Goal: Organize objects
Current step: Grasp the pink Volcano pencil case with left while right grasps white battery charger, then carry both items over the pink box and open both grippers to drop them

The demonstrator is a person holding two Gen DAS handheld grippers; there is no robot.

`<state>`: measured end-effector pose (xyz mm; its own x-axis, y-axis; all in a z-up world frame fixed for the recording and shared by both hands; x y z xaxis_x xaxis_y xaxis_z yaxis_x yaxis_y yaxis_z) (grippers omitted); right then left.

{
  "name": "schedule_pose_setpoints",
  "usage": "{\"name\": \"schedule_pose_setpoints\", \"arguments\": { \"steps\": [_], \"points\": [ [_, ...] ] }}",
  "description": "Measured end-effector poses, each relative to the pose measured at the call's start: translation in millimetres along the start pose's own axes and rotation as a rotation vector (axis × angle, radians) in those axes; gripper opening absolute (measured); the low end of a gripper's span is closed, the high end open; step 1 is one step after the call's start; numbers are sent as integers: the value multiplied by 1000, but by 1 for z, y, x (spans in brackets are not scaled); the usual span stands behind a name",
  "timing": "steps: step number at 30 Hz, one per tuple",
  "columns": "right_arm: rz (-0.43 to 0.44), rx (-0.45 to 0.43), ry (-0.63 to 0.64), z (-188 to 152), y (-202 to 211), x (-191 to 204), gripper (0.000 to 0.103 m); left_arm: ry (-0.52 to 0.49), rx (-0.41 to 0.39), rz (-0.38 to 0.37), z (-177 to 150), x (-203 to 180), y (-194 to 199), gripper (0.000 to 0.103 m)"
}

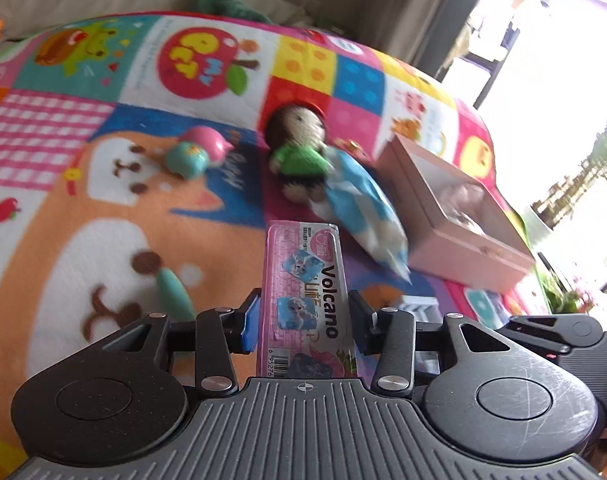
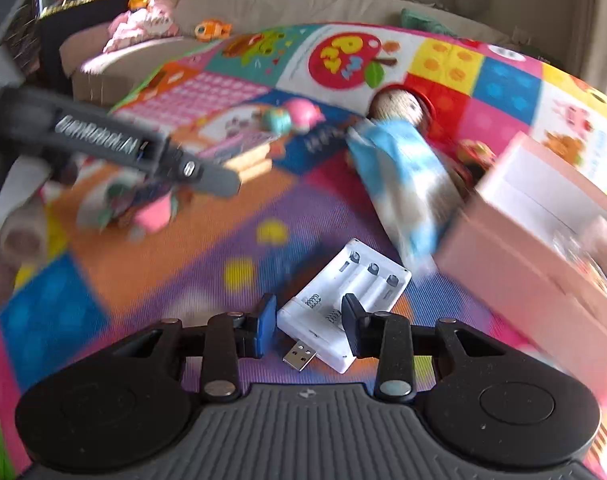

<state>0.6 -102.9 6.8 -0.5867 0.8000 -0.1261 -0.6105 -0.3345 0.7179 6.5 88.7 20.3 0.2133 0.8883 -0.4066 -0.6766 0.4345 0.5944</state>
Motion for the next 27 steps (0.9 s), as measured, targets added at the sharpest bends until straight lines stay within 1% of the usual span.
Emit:
{"name": "schedule_pose_setpoints", "arguments": {
  "steps": [3,5,6,7,8,9,10,11,15,16,17,19,21,23,25,27],
  "points": [
    [-45,24,33,-32,30,-7,36,-63,43,-19,-21,-20,0,48],
    [-61,38,1,-47,46,-12,41,-96,74,-23,-33,-31,-1,48],
    [-65,32,-42,-51,54,-17,47,-109,90,-26,-38,-36,-1,48],
    [-70,20,-89,-54,60,-21,56,-119,99,-26,-42,-40,-2,48],
    [-78,2,-127,-56,65,-25,62,-131,102,-21,-45,-44,-3,48],
    [-95,-19,-160,-56,68,-28,70,-146,102,-9,-46,-47,-3,48],
    [-118,-40,-192,-57,69,-31,76,-159,102,0,-47,-50,-2,48],
    [-135,-50,-219,-57,67,-33,77,-166,104,5,-47,-53,-2,48],
    [-143,-21,-291,-57,48,-44,77,-187,125,19,-50,-62,-2,48],
    [-139,-11,-302,-58,43,-45,71,-196,131,21,-51,-65,-2,48],
    [-131,-2,-307,-59,40,-46,62,-203,137,22,-53,-67,-1,48],
    [-139,-12,-282,-62,44,-44,49,-221,152,21,-56,-73,-1,48],
    [-118,-15,-280,-67,52,-44,48,-229,161,16,-56,-78,-3,48],
    [-123,-31,-280,-71,64,-48,48,-225,152,-2,-49,-83,-4,48],
    [-128,-70,-303,-72,83,-58,47,-222,123,-35,-33,-94,-5,48],
    [-143,-125,-335,-72,102,-71,47,-253,64,-66,-9,-110,-9,48]
  ]
}}
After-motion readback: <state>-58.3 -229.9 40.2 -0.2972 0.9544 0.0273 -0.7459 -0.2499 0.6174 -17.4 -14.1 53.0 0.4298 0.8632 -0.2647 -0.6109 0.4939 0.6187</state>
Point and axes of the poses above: each gripper's, at about its wrist camera, not at the fingertips, and y roughly against the way its jaws point, x to its left, z to its top, the point moved 2 cm from there along -y, roughly the way its jaws point, and after that the axes turned 4 degrees about -z, right-handed, at the moved point
